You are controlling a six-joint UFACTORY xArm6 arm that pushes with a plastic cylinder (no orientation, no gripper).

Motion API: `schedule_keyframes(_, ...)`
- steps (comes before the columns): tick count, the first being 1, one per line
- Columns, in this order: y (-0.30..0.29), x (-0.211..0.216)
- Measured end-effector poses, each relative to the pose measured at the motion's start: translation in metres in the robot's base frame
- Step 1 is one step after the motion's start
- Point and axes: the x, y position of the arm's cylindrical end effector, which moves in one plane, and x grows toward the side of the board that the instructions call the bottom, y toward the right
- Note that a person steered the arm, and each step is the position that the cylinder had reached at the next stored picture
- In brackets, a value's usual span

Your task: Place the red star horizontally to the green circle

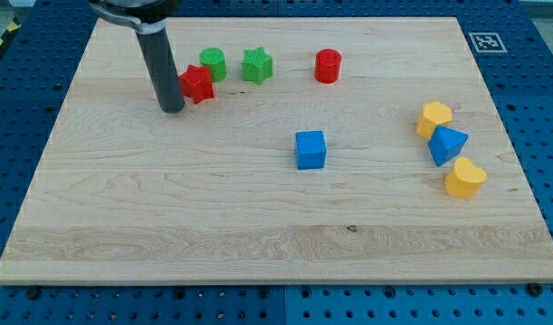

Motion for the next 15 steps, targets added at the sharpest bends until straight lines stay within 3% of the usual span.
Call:
schedule_keyframes(2,0.099,-0.003)
schedule_keyframes(3,0.099,-0.005)
schedule_keyframes(7,0.049,-0.034)
schedule_keyframes(13,0.021,-0.020)
schedule_keyframes(15,-0.018,-0.017)
